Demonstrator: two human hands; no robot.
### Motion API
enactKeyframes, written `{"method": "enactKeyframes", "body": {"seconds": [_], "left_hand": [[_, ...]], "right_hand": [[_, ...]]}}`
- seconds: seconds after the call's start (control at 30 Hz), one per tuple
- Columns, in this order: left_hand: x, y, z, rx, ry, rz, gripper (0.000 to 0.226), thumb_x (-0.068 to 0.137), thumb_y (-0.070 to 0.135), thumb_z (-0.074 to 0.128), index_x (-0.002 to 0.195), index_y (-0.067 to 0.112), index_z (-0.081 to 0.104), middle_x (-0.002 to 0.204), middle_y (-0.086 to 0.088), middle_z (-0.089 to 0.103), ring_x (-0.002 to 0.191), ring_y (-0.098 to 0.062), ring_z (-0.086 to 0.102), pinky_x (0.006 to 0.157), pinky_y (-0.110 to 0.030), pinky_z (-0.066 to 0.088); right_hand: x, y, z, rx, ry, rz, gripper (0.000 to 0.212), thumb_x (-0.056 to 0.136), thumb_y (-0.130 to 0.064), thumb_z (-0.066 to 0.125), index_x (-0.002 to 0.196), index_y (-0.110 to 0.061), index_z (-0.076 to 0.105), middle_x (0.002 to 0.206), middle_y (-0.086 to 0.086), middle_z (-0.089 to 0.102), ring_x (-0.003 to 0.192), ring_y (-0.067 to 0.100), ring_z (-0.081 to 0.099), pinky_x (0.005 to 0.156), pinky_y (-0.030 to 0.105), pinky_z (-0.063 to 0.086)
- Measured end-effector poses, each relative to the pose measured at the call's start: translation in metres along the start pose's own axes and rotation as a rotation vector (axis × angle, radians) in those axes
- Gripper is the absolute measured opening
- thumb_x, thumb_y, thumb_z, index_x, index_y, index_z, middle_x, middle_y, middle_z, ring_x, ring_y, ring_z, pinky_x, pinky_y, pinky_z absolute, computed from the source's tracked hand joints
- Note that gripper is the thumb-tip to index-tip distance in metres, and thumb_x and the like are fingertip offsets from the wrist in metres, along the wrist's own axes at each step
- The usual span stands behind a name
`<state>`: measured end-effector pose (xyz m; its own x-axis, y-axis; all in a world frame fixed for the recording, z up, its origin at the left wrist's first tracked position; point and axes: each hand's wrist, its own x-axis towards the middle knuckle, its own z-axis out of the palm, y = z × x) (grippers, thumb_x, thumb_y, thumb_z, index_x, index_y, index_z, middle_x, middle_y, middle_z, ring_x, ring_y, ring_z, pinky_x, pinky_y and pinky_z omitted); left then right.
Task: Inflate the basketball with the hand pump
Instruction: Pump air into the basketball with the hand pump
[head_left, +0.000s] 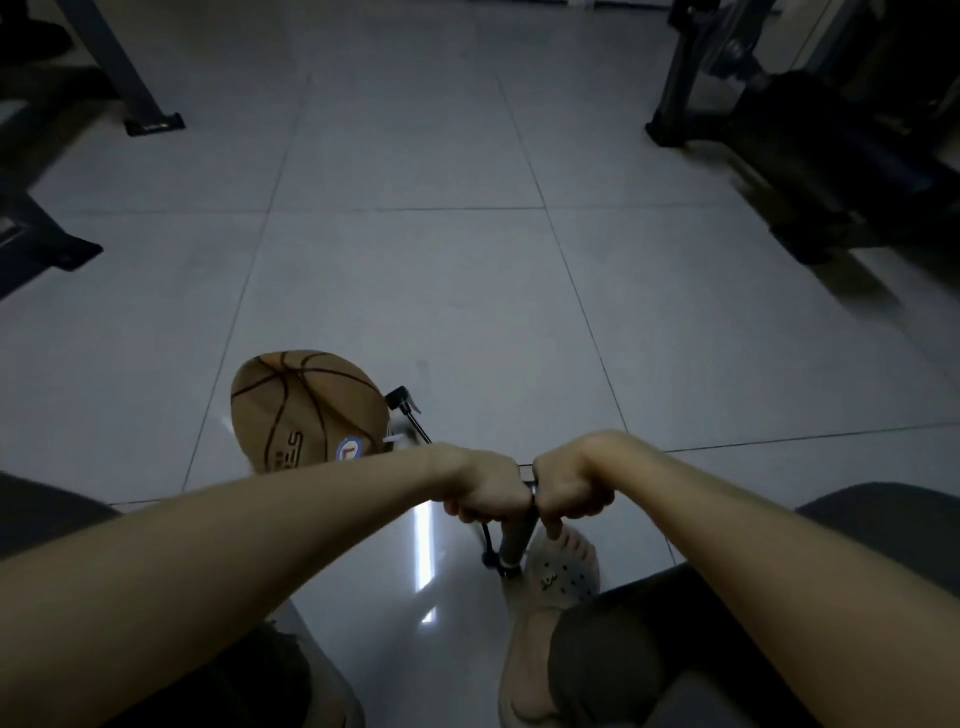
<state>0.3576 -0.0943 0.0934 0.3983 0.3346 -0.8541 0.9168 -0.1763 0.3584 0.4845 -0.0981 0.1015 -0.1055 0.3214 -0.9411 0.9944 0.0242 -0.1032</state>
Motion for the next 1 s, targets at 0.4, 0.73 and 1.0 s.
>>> {"method": "enactKeyframes", "body": {"seconds": [0.4,0.73,1.0], "left_hand": [[-0.141,0.041,-0.126,-0.130,0.044,0.049,0.044,0.089,0.011,0.058,0.054,0.024,0.035,0.052,0.004,0.022,0.045,-0.012,0.014,0.043,-0.021,0.010],[-0.021,0.001,-0.035,-0.108,-0.077,-0.014,0.036,0.081,0.007,0.061,0.057,0.020,0.038,0.053,0.001,0.028,0.046,-0.015,0.020,0.048,-0.025,0.014],[0.004,-0.002,0.009,-0.075,-0.222,-0.007,0.017,0.082,0.011,0.064,0.077,0.022,0.052,0.055,0.004,0.024,0.047,-0.014,0.015,0.049,-0.026,0.010]], "right_hand": [[-0.163,-0.007,-0.105,0.187,0.203,-0.097,0.033,0.090,-0.015,0.070,0.065,-0.018,0.047,0.056,-0.001,0.028,0.047,0.014,0.022,0.044,0.022,0.017],[-0.025,0.002,-0.033,0.078,0.020,-0.006,0.015,0.090,-0.016,0.068,0.104,-0.011,0.062,0.056,-0.001,0.041,0.046,0.013,0.032,0.047,0.027,0.029],[-0.001,0.005,0.015,0.114,-0.072,-0.008,0.025,0.092,-0.017,0.067,0.070,-0.016,0.055,0.052,-0.002,0.037,0.043,0.013,0.029,0.046,0.027,0.025]]}}
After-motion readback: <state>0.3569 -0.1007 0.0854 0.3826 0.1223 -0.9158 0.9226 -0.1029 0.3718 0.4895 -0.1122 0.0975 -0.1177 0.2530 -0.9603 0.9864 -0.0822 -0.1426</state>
